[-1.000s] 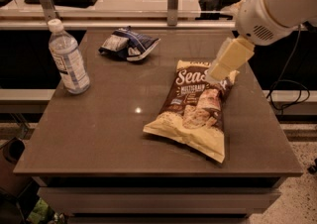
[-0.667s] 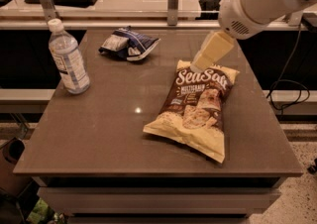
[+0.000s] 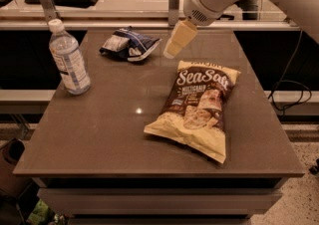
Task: Pick blue chip bag
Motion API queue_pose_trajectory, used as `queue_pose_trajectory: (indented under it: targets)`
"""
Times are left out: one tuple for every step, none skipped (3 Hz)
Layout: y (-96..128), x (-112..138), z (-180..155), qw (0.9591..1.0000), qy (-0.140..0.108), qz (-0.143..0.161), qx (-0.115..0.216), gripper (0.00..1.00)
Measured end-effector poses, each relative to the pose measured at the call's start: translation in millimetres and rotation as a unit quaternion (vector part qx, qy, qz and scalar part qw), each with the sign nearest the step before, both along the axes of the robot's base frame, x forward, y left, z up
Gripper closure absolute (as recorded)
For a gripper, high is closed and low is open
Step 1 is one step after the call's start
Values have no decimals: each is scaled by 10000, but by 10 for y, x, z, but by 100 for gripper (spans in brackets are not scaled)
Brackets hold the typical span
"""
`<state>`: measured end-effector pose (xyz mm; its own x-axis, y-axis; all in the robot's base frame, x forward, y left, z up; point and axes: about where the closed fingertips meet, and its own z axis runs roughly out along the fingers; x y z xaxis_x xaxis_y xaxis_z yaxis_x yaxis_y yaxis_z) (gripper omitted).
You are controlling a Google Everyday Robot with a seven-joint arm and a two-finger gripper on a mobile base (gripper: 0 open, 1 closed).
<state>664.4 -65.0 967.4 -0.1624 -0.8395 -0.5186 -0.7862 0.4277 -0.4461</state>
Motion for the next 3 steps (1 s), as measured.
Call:
queue_pose_trajectory:
  targets:
    - [1,0,-1,10000,1,1,0,0]
    - [166,96,-163,9999,115,87,65,0]
    - [520,293,-479,9986,351,304,251,0]
